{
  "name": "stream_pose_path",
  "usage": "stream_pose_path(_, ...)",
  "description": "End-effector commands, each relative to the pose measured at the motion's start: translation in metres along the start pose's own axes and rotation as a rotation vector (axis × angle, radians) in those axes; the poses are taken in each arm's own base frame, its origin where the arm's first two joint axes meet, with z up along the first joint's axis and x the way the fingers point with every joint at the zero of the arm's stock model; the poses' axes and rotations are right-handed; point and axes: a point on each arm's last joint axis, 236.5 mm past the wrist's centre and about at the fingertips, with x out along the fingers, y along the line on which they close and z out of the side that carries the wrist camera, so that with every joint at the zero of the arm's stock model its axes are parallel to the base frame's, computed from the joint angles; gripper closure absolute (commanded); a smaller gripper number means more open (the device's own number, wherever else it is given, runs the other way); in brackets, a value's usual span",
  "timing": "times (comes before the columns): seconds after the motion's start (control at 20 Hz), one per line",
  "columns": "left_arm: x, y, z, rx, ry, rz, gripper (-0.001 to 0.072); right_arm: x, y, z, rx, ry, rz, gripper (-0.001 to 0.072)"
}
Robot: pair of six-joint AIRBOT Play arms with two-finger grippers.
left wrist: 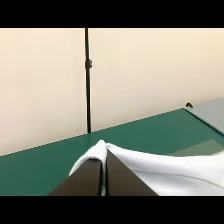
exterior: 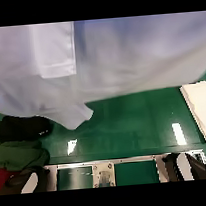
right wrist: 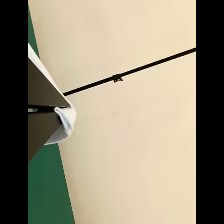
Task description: Fold the shirts.
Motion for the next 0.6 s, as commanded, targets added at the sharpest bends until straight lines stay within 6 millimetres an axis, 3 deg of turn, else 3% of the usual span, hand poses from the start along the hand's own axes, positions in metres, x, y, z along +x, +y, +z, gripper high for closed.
stream_pose_path(0.0,0.016,0.010,-0.011,-0.043,0.056,-0.005,0.0685,0.015,-0.020,-0.018,0.044,0.039,-0.022,0.0698)
stream_pose_path(0.1,0.054,0.037,-0.048,-0.124,0.182,-0.014,0.0685,0.041,-0.051,-0.058,0.115,0.139,-0.053,0.0699)
stream_pose_path(0.25,0.118,0.074,-0.122,-0.270,0.394,-0.058,0.0685,0.089,-0.095,-0.153,0.220,0.369,-0.068,0.0698)
stream_pose_path(0.4,0.188,0.088,-0.224,-0.403,0.628,-0.125,0.0686,0.131,-0.124,-0.254,0.309,0.578,-0.076,0.0698)
stream_pose_path(0.55,0.248,0.090,-0.345,-0.488,0.843,-0.145,0.0686,0.165,-0.149,-0.333,0.369,0.708,-0.111,0.0698)
